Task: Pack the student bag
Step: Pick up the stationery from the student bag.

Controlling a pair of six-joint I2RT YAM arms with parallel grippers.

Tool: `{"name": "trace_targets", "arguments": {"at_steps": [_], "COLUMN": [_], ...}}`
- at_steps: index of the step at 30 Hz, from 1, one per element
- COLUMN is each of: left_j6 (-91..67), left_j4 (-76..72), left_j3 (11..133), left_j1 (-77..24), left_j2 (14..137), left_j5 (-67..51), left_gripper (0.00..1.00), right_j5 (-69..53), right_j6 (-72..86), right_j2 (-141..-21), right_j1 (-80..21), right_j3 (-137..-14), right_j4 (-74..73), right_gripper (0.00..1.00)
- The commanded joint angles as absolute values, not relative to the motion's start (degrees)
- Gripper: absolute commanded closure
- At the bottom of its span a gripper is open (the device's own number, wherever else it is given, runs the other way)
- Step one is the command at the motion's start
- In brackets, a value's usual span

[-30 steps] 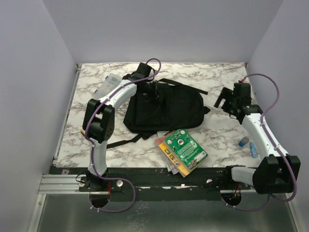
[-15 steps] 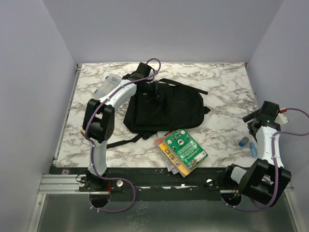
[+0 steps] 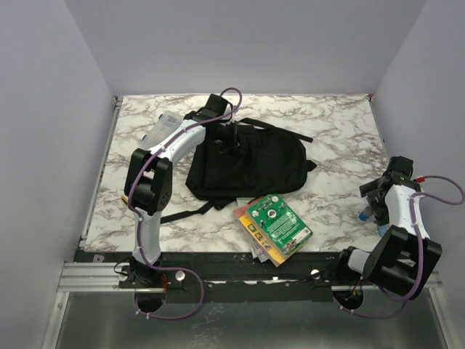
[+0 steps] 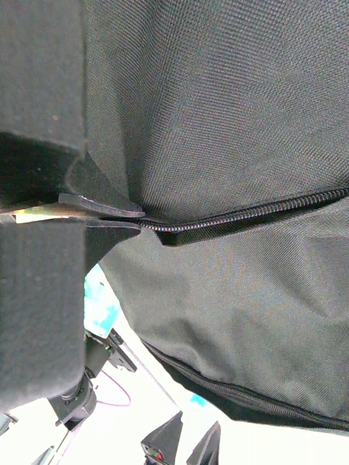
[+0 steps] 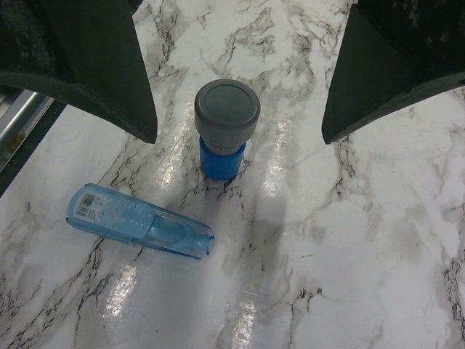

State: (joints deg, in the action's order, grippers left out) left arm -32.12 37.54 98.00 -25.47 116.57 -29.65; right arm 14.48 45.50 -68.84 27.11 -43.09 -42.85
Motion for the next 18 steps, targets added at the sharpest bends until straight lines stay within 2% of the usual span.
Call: {"name": "trace_targets", "arguments": {"at_steps": [1,5,13,18], "left_j6": [-32.5,-32.5,-31.9,-31.9], "left_j4": [37.3,37.3,37.4,37.4], "left_j3": [98.2,98.2,98.0,98.1], "left_j1": [-26.5,-26.8,-27.6,-27.6], "left_j2": [115.1,115.7,115.6,115.7], "left_j5": [-33.1,-33.0,-31.8,-31.9], "left_gripper": [1.00,1.00,1.00,1.00], "right_j5": [12.0,10.3,11.1,10.5], "right_j6": [45.0,45.0,44.0,43.0], "right_j2": [-68.0,-68.7,-68.7,-68.6], "right_j1": [27.5,27.5,27.5,27.6], "right_j3": [-42.9,-42.0,-40.9,-41.9], "right_j4": [-43.0,-41.8,-40.7,-40.5], "right_gripper": [0.04,0.18,0.30,0.51]}}
